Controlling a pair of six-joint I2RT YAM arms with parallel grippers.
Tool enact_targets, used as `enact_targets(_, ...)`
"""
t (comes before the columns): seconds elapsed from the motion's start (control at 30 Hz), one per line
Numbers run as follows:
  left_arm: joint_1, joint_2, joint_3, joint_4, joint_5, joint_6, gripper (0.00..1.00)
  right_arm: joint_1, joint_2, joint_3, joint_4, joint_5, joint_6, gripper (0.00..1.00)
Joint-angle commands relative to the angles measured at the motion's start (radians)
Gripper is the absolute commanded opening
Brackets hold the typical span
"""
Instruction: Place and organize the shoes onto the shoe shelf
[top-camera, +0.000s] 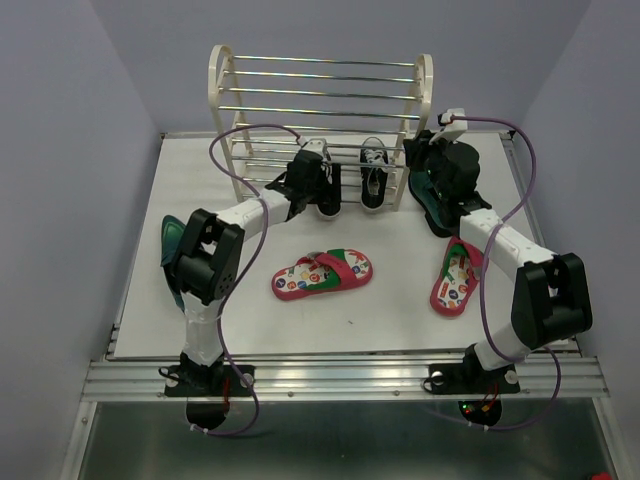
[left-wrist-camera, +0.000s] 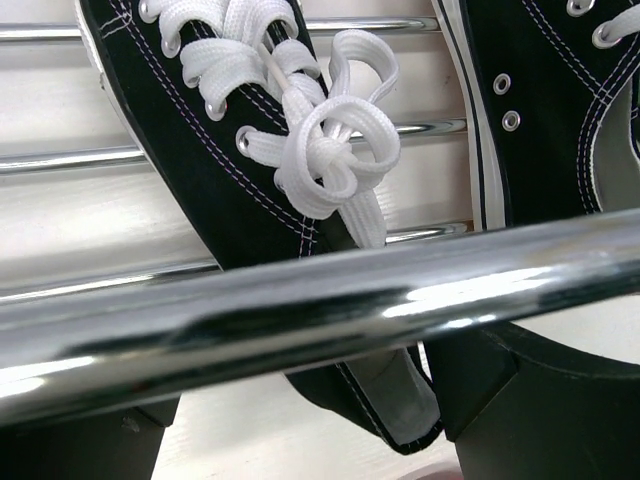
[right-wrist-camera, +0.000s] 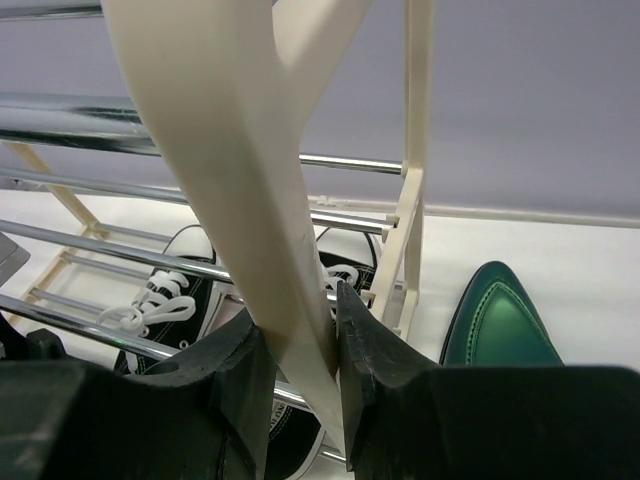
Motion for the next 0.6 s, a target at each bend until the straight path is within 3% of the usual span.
enact_targets(0.0, 0.004, -0.088, -0.024, -0.002, -0.021, 0.008, 0.99, 0.024, 0.002, -0.007, -0.088, -0.071, 0.141, 0.01)
enact_targets(0.23, 0.001, -0.245, -0.079, -0.007, 0.001, 0.037, 0.99, 0.024, -0.013, -0.007, -0.098, -0.026, 0.144, 0.02)
enact_targets(0.57, 0.001, -0.567, -0.407, -0.013, -0.016, 0.011, 0.99, 0.024, -0.028, 0.028, -0.169, 0.009, 0.115, 0.1)
